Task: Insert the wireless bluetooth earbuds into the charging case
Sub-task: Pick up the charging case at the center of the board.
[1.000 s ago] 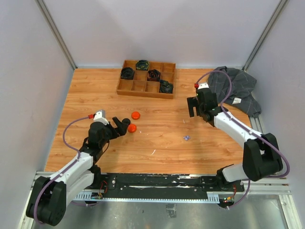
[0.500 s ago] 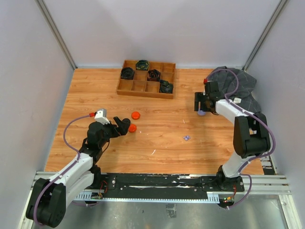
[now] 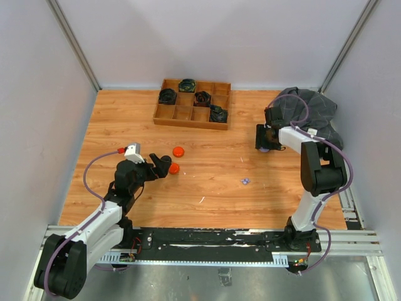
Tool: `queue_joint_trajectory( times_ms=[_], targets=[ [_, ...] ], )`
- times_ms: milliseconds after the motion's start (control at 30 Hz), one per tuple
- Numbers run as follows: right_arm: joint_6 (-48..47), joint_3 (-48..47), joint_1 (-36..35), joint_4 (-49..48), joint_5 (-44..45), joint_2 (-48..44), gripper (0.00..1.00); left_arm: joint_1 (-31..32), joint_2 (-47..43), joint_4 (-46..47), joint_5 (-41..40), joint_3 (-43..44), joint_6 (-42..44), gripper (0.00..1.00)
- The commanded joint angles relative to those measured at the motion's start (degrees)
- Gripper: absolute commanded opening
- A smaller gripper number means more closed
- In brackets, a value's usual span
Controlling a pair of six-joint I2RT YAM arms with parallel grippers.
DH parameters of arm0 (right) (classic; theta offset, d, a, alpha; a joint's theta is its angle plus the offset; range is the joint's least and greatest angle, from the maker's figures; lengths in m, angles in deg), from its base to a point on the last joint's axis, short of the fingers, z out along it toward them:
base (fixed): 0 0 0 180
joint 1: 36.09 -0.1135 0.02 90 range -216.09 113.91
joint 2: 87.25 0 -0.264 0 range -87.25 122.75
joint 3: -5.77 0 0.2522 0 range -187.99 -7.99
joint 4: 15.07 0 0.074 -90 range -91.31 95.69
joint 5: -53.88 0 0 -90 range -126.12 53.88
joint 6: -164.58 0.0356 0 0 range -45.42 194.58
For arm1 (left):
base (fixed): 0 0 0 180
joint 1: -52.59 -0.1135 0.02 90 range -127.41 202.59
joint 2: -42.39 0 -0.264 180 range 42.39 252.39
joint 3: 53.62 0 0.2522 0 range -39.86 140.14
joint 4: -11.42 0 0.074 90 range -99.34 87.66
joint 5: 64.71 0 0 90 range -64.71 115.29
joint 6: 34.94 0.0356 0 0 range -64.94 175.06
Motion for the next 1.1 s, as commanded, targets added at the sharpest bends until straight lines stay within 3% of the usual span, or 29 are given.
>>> queue_joint_trajectory(
  times_ms=[0,100,367,733,1067],
  targets=[
    [1.07,-1.17,0.93,1.47,1.46,1.19,0.54,0.29,-0.68,2.5,0.59,-0.12,0.83,0.99],
    [0.64,-0.8,0.92,1.47,1.54,0.89,0.47,0.29,-0.66,2.59,1.34,-0.08,0.61,0.98],
    [-1.89,1.21,-1.23,1.52,-2.29,-3.45,0.41,0.29,2.83,6.87,8.56,-0.27,-0.73,0.98],
    [-10.79,5.56,-13.26,1.67,-4.8,-13.24,0.4,0.28,9.04,11.28,21.75,1.59,-1.3,0.97],
    [-26.14,6.76,-28.17,0.04,-6.82,-21.13,0.41,1.29,14.28,16.17,30.96,2.8,-3.54,0.97]
  ],
)
